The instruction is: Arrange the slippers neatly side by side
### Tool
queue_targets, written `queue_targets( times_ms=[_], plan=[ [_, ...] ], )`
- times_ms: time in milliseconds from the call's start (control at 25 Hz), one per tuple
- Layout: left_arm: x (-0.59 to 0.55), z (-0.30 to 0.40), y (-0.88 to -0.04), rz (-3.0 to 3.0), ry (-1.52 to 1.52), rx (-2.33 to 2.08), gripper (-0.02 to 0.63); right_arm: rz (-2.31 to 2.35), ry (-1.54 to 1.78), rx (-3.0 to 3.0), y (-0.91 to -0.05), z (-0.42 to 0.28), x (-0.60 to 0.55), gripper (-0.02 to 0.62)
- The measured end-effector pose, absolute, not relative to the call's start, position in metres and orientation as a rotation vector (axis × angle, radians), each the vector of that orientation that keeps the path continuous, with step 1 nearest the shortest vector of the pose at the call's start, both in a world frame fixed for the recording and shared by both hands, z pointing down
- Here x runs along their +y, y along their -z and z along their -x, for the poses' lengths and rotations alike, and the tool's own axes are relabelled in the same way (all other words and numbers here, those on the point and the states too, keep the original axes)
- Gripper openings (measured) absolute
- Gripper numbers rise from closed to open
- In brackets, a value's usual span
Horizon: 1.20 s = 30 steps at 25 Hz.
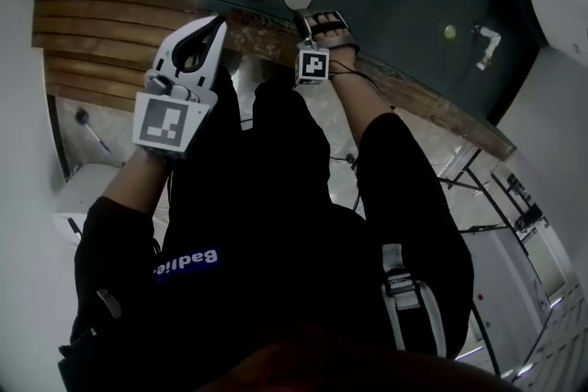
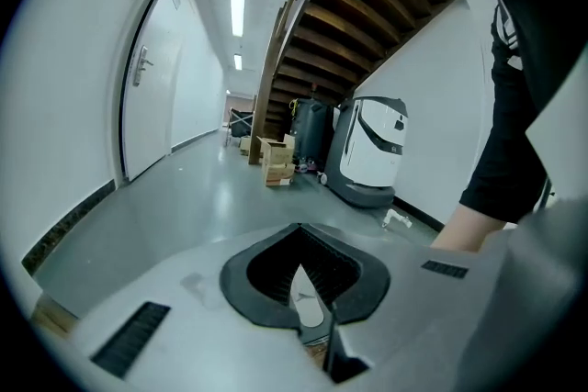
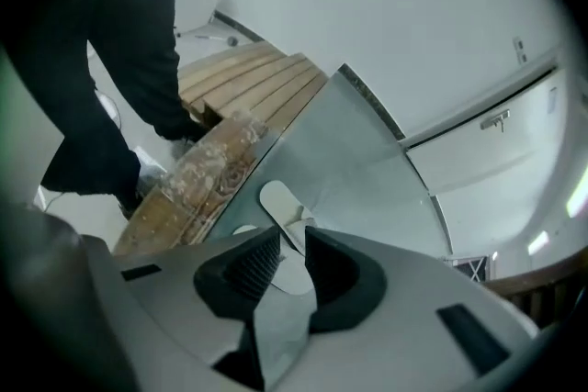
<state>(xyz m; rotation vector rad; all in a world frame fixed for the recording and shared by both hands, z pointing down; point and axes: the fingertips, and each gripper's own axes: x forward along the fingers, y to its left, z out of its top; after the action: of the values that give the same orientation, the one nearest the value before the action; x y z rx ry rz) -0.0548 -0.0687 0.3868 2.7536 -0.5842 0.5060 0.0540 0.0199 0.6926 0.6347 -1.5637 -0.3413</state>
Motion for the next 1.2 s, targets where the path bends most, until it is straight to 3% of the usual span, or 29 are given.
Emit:
queue_targets(
  times_ms=[240,560,880,1000,1200],
  plan=[
    [-0.039,0.053,-0.326,-2.820,-0.520,-0.510,0.000,-0.886,0.192,-1.588,-0.589,-0.020,0.055,0.080],
    [0.007,0.029,-0.237,-2.960,-0.475,-0.316,0.000,-1.561,-0.134,-1.496,-0.430,-0.070,0.074,0.080],
    [0.033,0.020,-0.167,-3.069,-0.377,-0.163,0.000,-2.085,-0.150,-1.570,-0.252,-0.094,0.099,0.077],
    [0.042,0.017,-0.150,-3.071,-0.370,-0.134,0.000,-2.240,-0.098,-1.675,-0.186,-0.092,0.106,0.000],
    [0.054,-0.011,-0.123,-3.083,-0.305,-0.052,0.000,-2.433,-0.121,-1.853,-0.107,-0.080,0.115,0.000]
  ],
)
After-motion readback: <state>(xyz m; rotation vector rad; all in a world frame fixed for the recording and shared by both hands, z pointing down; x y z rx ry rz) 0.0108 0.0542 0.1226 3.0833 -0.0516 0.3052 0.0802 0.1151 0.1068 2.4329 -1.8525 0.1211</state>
